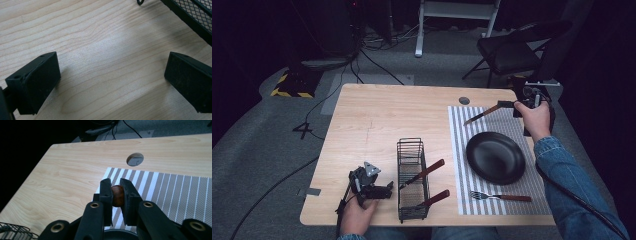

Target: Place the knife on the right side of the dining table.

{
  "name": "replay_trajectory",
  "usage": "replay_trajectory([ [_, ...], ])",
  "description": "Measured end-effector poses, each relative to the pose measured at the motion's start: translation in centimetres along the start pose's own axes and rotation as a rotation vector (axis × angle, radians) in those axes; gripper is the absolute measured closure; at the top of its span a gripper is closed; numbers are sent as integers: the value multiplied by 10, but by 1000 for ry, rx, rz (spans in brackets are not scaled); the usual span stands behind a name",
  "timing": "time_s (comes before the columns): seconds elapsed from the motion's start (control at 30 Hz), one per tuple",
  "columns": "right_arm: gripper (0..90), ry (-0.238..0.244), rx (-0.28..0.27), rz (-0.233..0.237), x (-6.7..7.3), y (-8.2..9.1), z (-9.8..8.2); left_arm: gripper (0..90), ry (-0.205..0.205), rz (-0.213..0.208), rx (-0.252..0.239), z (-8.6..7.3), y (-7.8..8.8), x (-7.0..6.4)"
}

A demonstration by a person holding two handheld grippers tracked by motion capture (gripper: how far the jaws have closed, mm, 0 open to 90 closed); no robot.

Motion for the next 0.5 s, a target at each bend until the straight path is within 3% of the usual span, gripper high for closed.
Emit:
replay_trajectory([
  [0.13,809,-31,13,-11,-4,2,-3,4,0,1,1,0,0,0],
  [0.17,803,-67,13,-22,-8,4,-4,4,0,3,2,0,0,0],
  [0.2,796,-72,12,-31,-10,4,-5,4,1,3,2,0,0,0],
  [0.3,751,-89,23,-106,-19,4,-9,4,0,3,2,0,0,0],
  [0.5,687,-141,40,-179,-39,3,-18,4,0,3,2,0,0,0],
])
Point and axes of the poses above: each handheld gripper's, and its own axes: y roughly backward along the jaws, z roughly out of its top, x roughly to its left, the point moved 5 cm from there along -y, roughly forward along the jaws, and after that the axes turned 1 degree about -x, right-handed, at the moved point
